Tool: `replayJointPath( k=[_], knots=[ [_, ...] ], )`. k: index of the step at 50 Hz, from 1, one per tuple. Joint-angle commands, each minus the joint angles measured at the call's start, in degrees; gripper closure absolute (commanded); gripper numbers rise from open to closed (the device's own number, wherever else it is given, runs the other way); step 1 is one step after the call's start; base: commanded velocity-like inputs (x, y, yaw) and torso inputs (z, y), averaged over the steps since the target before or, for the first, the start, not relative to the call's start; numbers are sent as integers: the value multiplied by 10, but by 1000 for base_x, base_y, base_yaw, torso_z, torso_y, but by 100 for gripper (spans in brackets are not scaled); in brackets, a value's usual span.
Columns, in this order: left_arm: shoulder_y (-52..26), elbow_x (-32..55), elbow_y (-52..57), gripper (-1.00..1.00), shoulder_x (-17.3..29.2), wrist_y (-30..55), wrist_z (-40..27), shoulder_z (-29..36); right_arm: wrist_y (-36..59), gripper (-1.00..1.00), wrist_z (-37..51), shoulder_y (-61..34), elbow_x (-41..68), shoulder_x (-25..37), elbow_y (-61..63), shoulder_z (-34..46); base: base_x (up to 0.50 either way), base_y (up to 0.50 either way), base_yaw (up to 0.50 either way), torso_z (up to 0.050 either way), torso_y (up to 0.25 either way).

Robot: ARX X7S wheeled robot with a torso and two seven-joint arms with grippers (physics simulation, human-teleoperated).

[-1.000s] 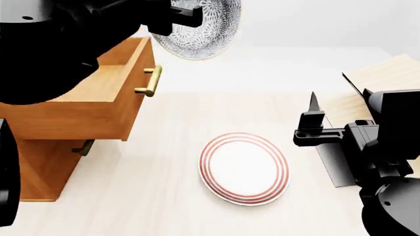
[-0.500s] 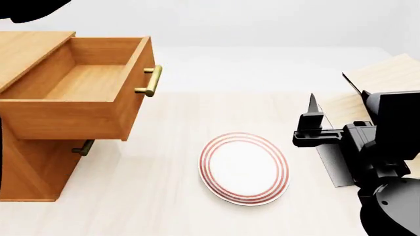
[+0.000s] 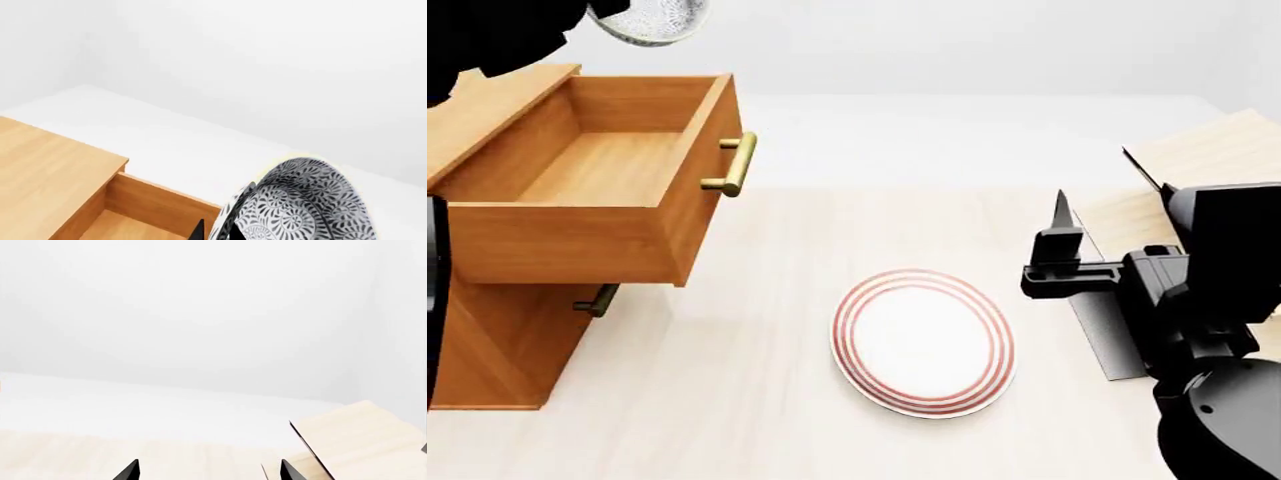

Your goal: Open the top drawer of the cabinet and put the bowl in it.

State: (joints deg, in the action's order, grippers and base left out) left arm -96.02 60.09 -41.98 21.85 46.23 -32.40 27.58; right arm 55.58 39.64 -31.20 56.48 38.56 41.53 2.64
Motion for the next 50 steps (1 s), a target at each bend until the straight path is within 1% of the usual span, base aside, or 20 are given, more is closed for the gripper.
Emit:
replayJointPath(
  k=[1, 10, 17, 24, 26, 34, 41, 50],
  knots=[
    [-4, -38, -96, 100, -6, -51, 26, 4, 7, -100, 6, -8, 7, 1, 0, 2, 0, 0, 0, 0, 0],
    [-10, -55, -154, 100, -8, -80, 39, 8, 5, -100, 6, -8, 6, 1, -2, 5, 0, 0, 0, 0, 0],
    [5, -58, -171, 100, -9, -100, 41, 5, 5, -100, 6, -11, 4, 0, -5, 9, 0, 0, 0, 0, 0],
    [-23, -89, -315, 100, -45, -165, 102, 17, 2, -100, 4, -11, 0, -1, -9, 14, 0, 0, 0, 0, 1],
    [-21, -94, -328, 100, -47, -175, 101, 13, 2, -100, 4, -11, -2, -1, -11, 15, 0, 0, 0, 0, 0],
    [0, -140, -330, 100, -49, -189, 93, -45, 5, -100, 8, -15, 1, -1, -12, 16, 0, 0, 0, 0, 0],
    [19, -212, -330, 100, -52, -191, 90, -121, -3, -100, 4, -7, -6, -1, -15, 19, 0, 0, 0, 0, 0],
    [28, -306, -330, 100, -58, -185, 105, -208, -7, -100, 2, -6, -11, -3, -19, 24, 0, 0, 0, 0, 1]
  ],
)
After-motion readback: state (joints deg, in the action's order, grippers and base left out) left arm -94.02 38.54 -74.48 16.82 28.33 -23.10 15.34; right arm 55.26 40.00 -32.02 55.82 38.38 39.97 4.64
